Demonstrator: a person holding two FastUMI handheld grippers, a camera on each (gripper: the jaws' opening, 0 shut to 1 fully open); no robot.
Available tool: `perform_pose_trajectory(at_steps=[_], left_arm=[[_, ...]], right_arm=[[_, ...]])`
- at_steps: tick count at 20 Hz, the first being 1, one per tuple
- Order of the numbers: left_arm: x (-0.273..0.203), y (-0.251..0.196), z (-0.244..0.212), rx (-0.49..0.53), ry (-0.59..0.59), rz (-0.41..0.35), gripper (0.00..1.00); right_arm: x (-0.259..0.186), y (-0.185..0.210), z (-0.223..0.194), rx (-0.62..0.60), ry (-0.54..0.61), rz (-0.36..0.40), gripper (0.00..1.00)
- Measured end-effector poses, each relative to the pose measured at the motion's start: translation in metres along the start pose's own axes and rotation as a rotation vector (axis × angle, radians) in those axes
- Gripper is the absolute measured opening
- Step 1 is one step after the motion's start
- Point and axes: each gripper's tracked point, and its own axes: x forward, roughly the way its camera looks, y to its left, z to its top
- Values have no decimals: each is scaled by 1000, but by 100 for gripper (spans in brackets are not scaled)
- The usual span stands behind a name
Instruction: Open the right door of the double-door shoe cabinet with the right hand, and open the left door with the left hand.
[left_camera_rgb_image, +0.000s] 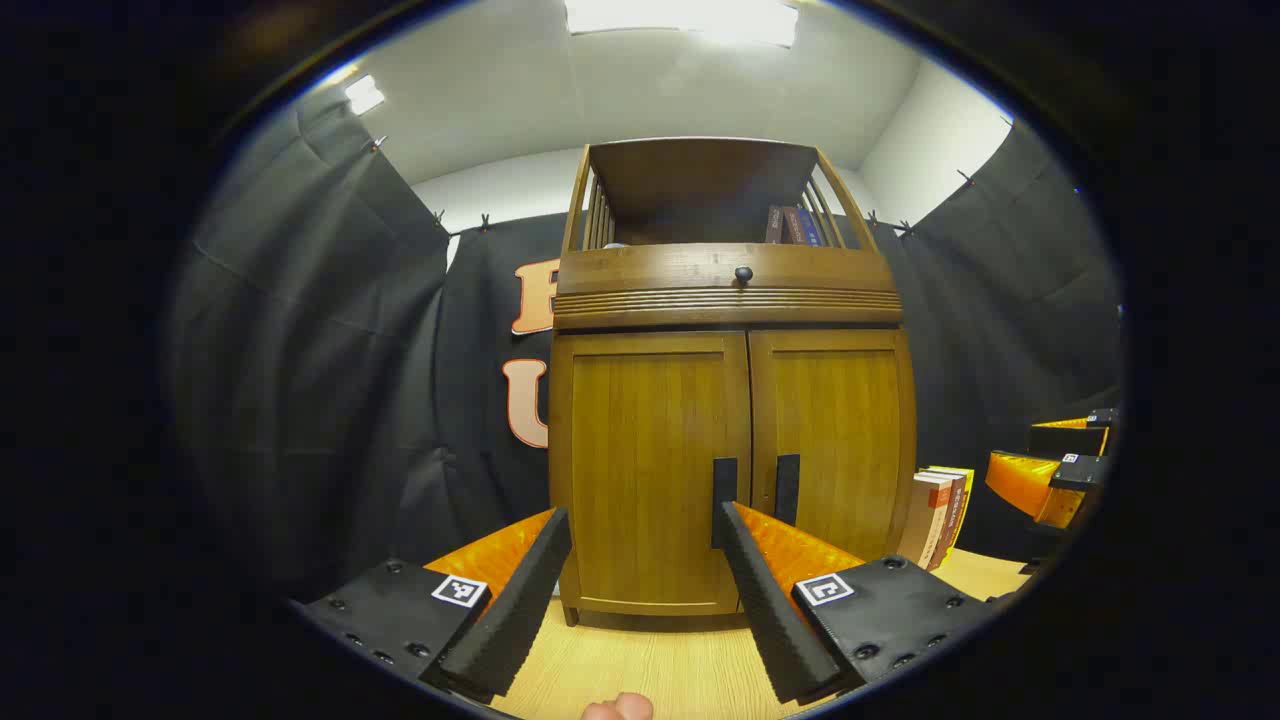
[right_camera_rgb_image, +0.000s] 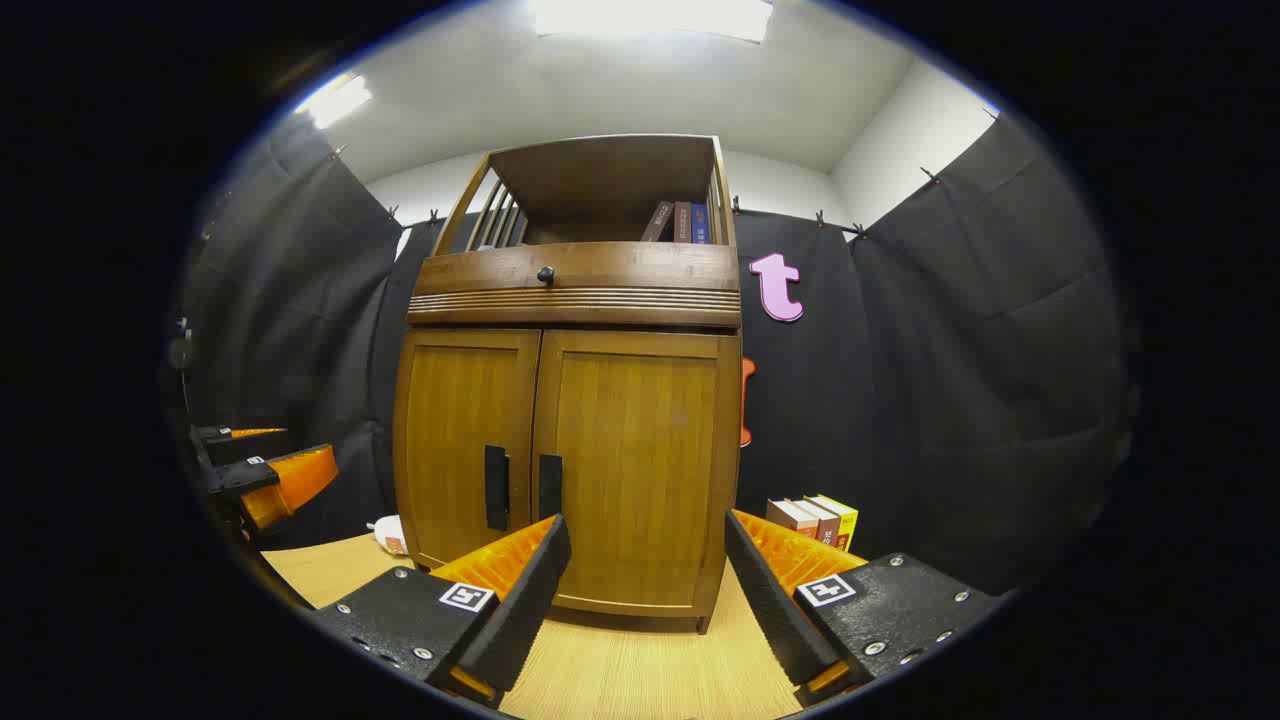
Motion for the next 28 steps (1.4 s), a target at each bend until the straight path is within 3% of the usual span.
perform_pose_trajectory(at_steps=[1,11,12,14,16,18,28], left_arm=[[0,0,0,-4,1,-4,96],[2,5,-6,-9,-6,4,98],[3,6,-5,-5,-9,7,97],[2,8,-6,-8,-10,10,99],[1,8,-5,-10,-13,12,97],[0,10,-4,-3,-18,14,97],[-2,15,-8,-3,1,27,99]], right_arm=[[1,0,1,2,-3,-2,94],[2,3,-5,3,2,-7,94],[3,4,-4,2,-1,-4,99],[3,7,-2,4,-5,2,94],[4,7,1,6,-16,4,99],[4,10,0,9,-17,12,94],[8,18,-2,26,8,37,94]])
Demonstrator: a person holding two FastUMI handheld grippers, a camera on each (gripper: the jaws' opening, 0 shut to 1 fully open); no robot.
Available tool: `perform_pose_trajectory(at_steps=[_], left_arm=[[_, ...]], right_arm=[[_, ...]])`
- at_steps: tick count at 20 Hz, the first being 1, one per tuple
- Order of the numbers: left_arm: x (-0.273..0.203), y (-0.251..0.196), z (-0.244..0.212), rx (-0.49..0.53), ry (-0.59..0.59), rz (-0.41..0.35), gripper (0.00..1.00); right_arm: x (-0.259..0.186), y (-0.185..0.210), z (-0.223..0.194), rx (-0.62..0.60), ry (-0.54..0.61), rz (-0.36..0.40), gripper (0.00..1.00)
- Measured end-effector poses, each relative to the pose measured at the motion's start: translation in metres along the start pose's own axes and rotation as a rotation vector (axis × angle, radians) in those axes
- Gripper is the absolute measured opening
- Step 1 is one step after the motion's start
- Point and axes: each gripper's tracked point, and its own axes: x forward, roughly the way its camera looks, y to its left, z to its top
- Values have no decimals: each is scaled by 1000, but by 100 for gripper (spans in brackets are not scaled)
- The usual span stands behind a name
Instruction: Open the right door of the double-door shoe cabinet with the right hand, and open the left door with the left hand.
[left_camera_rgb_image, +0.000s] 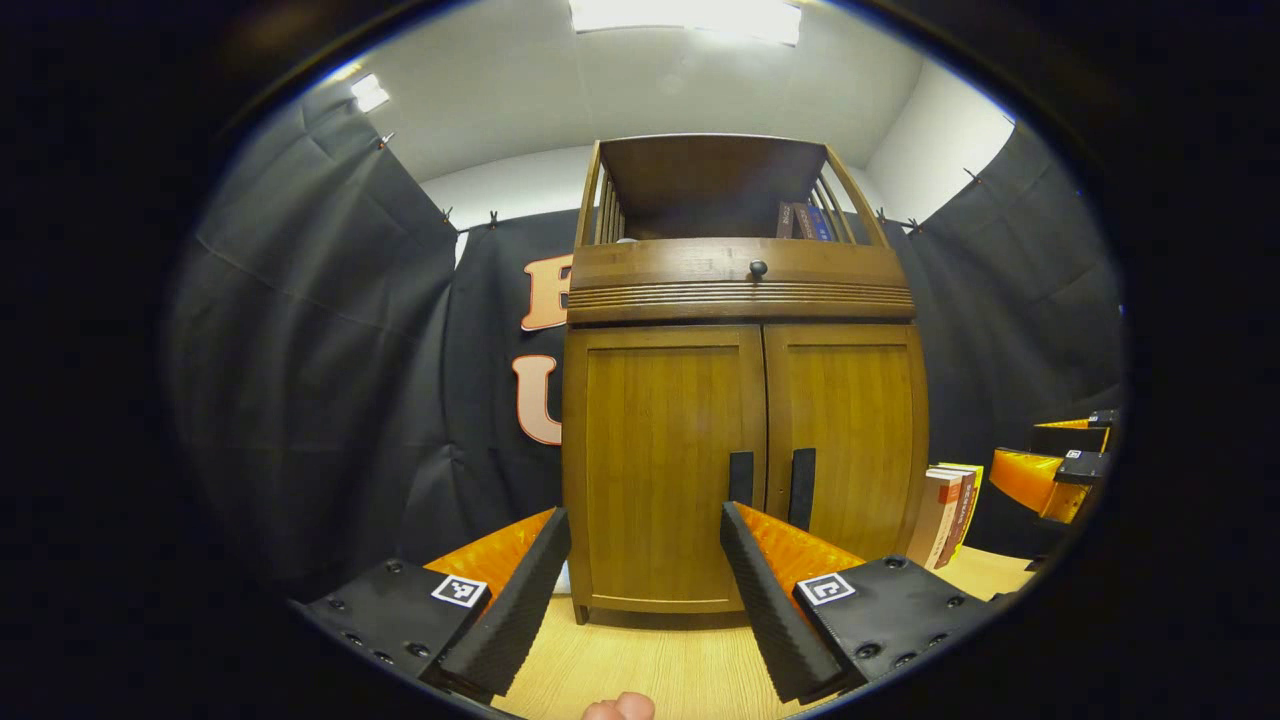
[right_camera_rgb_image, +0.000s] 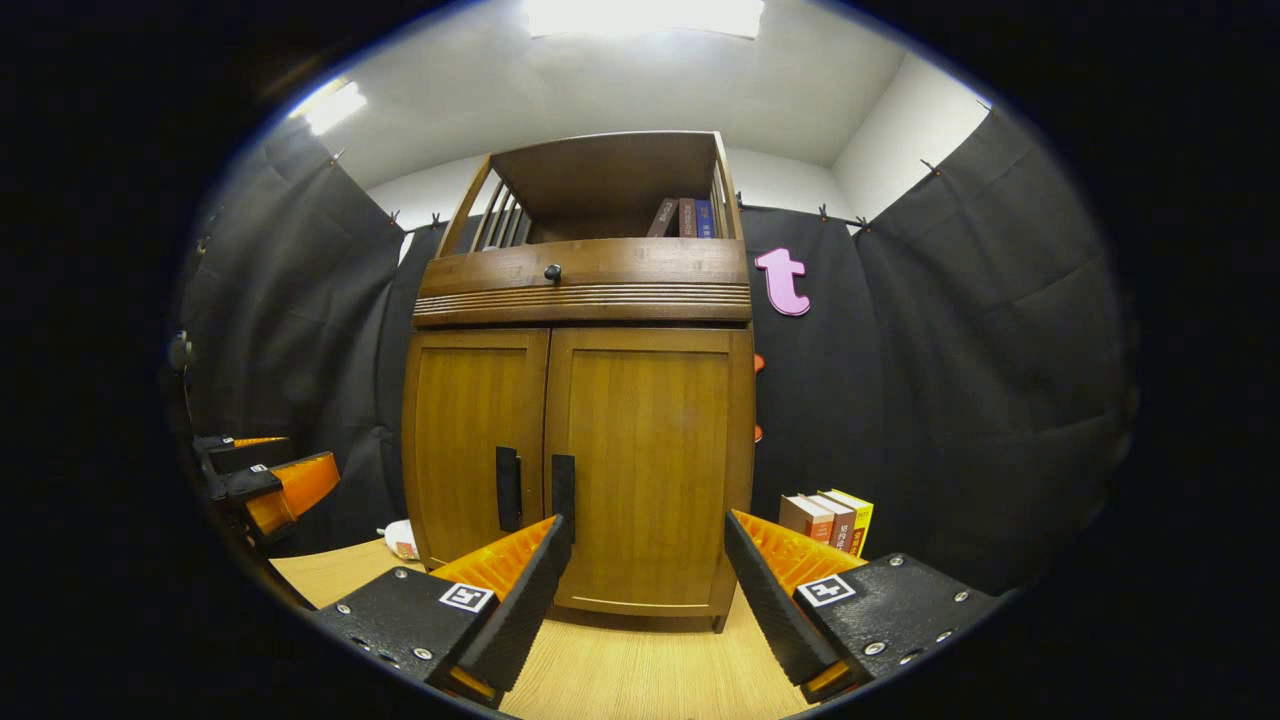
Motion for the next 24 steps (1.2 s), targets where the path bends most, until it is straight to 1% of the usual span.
perform_pose_trajectory(at_steps=[3,4,6,7,8,9,10,11,12,14,15,16,17,18,22,24], left_arm=[[-3,0,4,1,-13,1,99],[-4,1,6,1,-16,2,97],[-5,3,8,13,-22,7,99],[-5,5,9,17,-27,11,98],[-6,5,12,16,-32,14,99],[-6,6,13,12,-34,16,98],[-7,6,12,8,-35,16,96],[-9,7,11,5,-33,16,98],[-10,7,11,4,-29,18,96],[-13,12,10,3,-27,25,97],[-14,13,11,2,-28,29,97],[-15,16,12,1,-29,33,96],[-17,18,13,3,-31,37,95],[-19,21,14,5,-34,42,96],[-27,31,15,9,-35,52,97],[-27,36,16,12,-37,58,97]], right_arm=[[13,9,10,6,-18,29,94],[19,13,12,6,-21,39,94],[36,22,15,27,-14,72,94],[43,28,14,53,-6,97,98],[50,34,16,70,-11,113,94],[62,37,20,73,-17,122,95],[73,41,21,66,-19,133,99],[82,44,20,56,-18,141,99],[91,48,19,50,-20,148,94],[111,56,16,37,-38,159,94],[121,61,13,31,-40,165,94],[132,67,6,31,-29,169,99],[143,74,-2,32,-15,177,94],[155,79,-12,31,4,178,94],[194,94,-48,64,85,169,94],[210,92,-67,79,118,148,94]])
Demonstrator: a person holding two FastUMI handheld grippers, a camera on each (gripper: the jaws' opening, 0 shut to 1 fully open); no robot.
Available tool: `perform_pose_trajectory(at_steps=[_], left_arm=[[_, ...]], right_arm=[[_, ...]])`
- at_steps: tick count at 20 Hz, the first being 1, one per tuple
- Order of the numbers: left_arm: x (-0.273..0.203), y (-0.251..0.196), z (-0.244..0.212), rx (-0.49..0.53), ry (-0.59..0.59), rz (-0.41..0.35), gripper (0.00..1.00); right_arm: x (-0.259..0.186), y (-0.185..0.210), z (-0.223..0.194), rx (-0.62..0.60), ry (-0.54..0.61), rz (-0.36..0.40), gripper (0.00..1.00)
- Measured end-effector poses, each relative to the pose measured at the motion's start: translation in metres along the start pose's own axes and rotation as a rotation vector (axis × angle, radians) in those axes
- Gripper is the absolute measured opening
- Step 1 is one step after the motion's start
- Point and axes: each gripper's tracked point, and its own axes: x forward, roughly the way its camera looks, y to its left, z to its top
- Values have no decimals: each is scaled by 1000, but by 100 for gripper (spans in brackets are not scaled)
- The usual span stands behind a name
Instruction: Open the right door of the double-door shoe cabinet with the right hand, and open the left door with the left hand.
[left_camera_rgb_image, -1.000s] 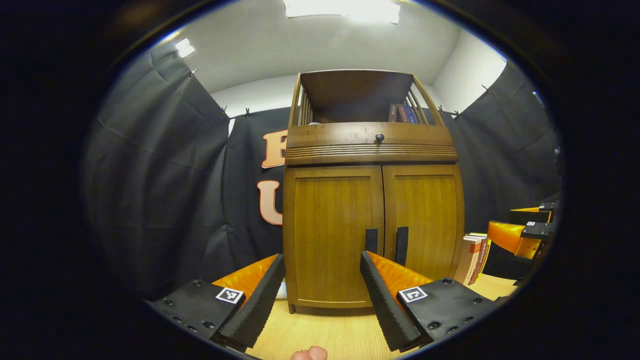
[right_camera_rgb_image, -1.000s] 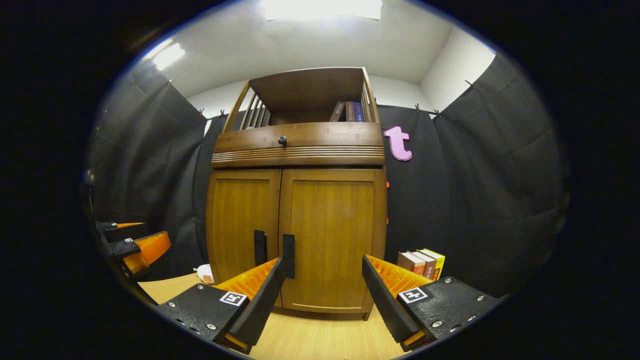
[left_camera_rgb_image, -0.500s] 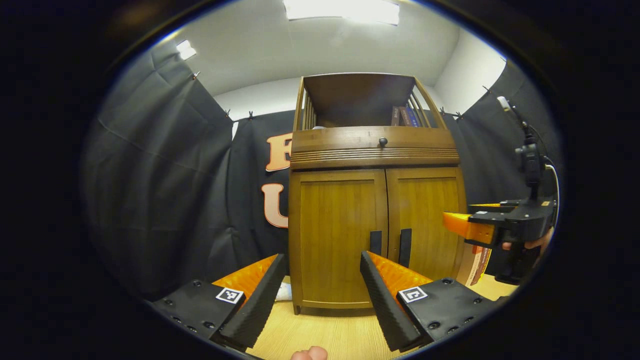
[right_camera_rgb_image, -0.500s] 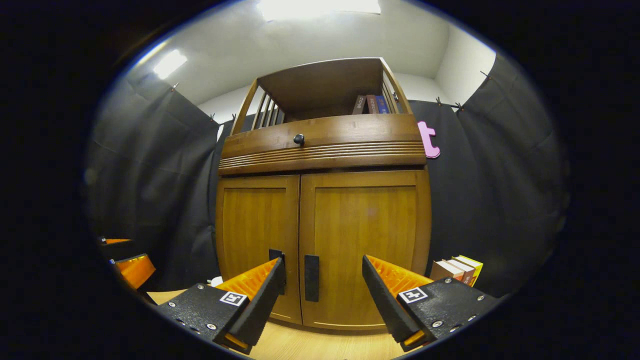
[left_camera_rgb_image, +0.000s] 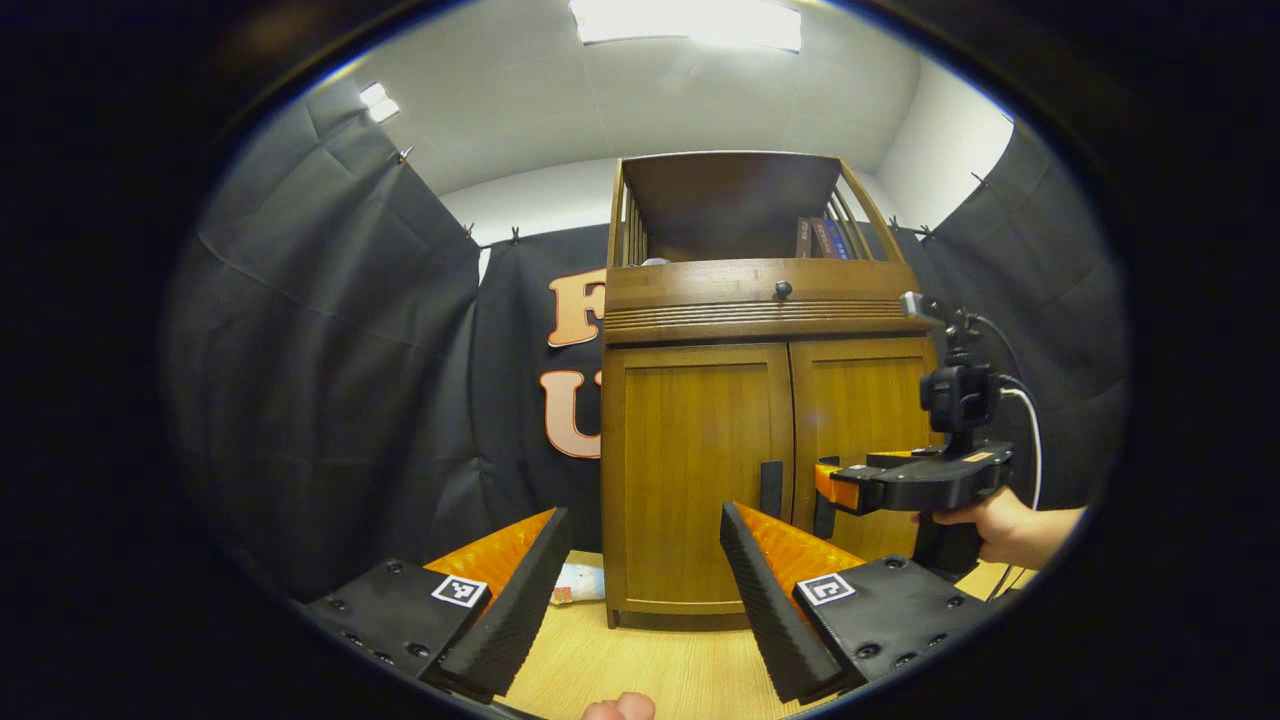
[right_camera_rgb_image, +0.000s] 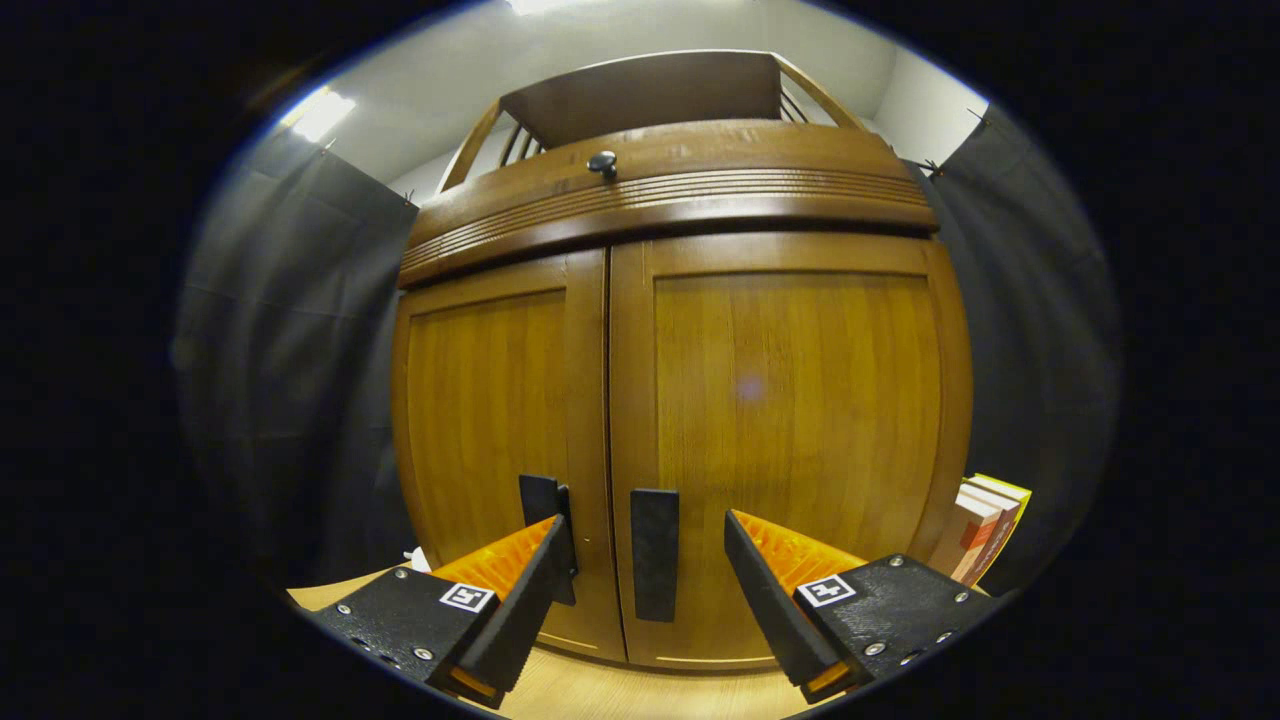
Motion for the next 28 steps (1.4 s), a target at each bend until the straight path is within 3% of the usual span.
perform_pose_trajectory(at_steps=[2,5,7,9,12,13,15,22,23,24,26,28], left_arm=[[-2,6,1,-1,-2,7,96],[-3,14,0,-1,0,12,97],[-1,18,0,-4,-2,15,97],[-1,21,0,8,-7,19,97],[0,24,4,25,-25,13,97],[1,24,3,27,-25,10,97],[1,25,0,30,-17,4,97],[-4,26,-2,25,-7,-23,99],[-4,26,-2,22,-4,-25,99],[-6,26,-3,22,1,-27,99],[-9,31,-1,26,-2,-14,96],[-11,35,-1,20,1,0,97]], right_arm=[[18,-8,-7,-13,8,-42,99],[38,-16,-13,-16,27,-78,81],[44,-16,-15,5,31,-74,84],[47,-8,-16,19,34,-56,72],[54,-5,-15,-20,24,-86,37],[57,-5,-17,-35,24,-100,31],[61,-5,-22,-41,31,-105,36],[61,-6,-26,-43,43,-90,23],[61,-5,-26,-41,47,-86,17],[61,-4,-26,-45,52,-76,22],[61,-3,-25,-56,52,-64,17],[59,-4,-25,-65,58,-65,22]])
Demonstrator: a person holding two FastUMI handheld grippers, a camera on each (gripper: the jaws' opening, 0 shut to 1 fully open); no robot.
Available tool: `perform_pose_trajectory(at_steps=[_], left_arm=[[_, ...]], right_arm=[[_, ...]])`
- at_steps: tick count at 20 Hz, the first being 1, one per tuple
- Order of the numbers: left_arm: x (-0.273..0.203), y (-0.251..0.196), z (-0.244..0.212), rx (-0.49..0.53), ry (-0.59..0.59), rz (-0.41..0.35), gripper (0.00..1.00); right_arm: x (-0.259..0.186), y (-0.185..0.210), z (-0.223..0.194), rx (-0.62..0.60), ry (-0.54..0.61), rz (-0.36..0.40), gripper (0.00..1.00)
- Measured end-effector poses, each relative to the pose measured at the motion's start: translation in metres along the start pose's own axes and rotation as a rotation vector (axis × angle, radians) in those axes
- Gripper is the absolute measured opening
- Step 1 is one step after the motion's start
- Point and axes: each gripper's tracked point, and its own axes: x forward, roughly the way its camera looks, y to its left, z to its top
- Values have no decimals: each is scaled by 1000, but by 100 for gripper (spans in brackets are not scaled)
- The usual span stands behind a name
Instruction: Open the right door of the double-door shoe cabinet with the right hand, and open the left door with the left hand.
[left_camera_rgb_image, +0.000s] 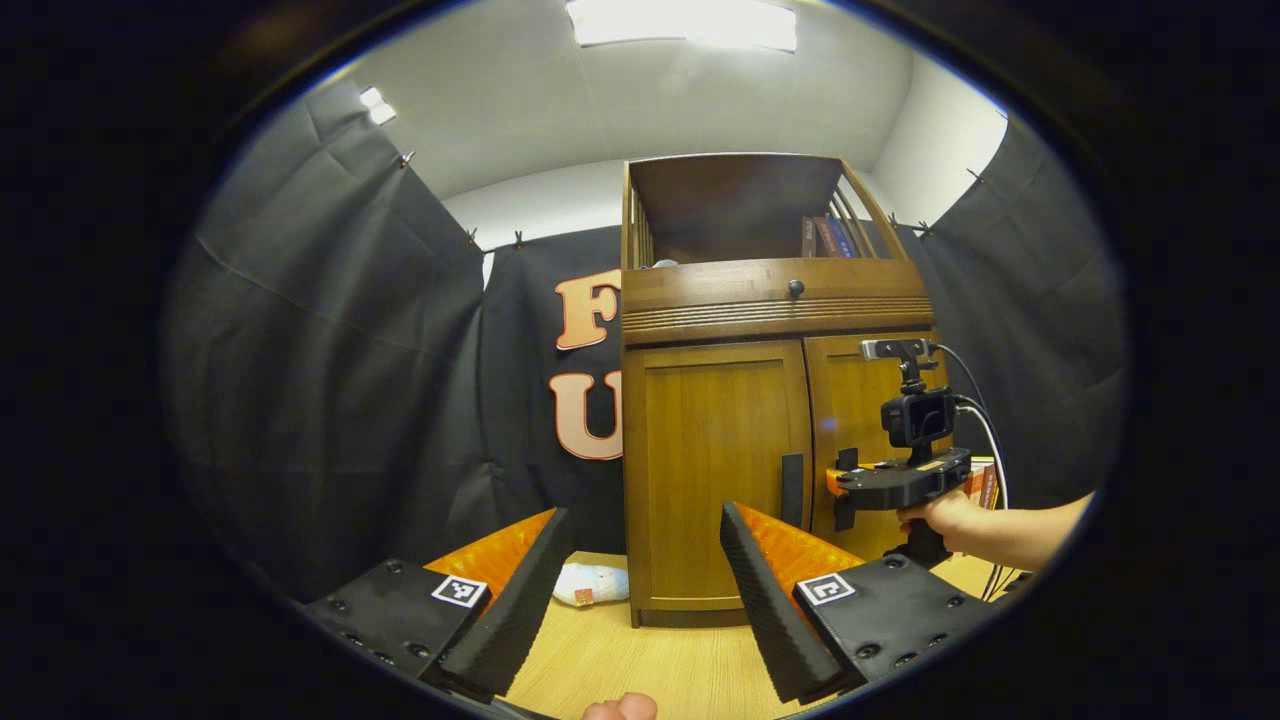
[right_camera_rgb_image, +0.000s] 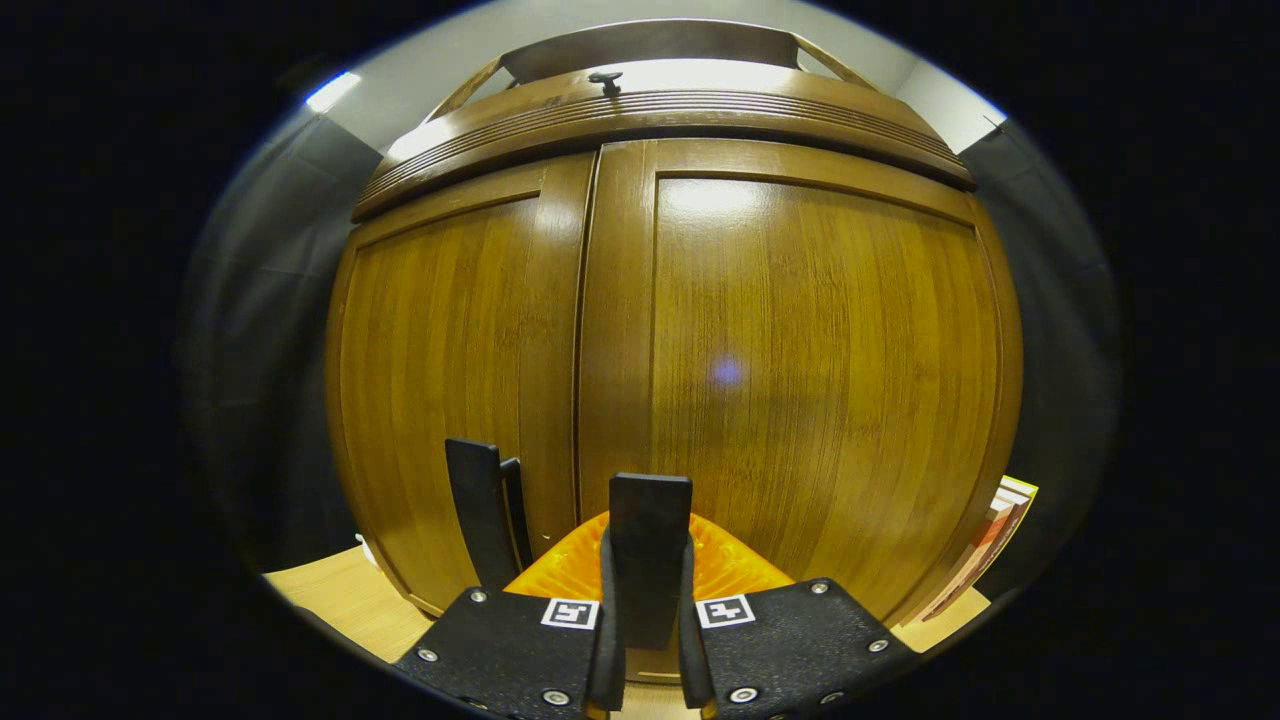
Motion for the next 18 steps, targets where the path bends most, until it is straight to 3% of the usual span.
perform_pose_trajectory(at_steps=[10,11,18], left_arm=[[-10,13,-4,2,18,50,99],[-10,13,-5,0,22,50,97],[-9,-1,-9,-11,39,22,97]], right_arm=[[-50,-1,-4,1,0,49,17],[-61,-3,-5,0,-3,54,22],[-115,-19,-5,35,-5,60,16]])
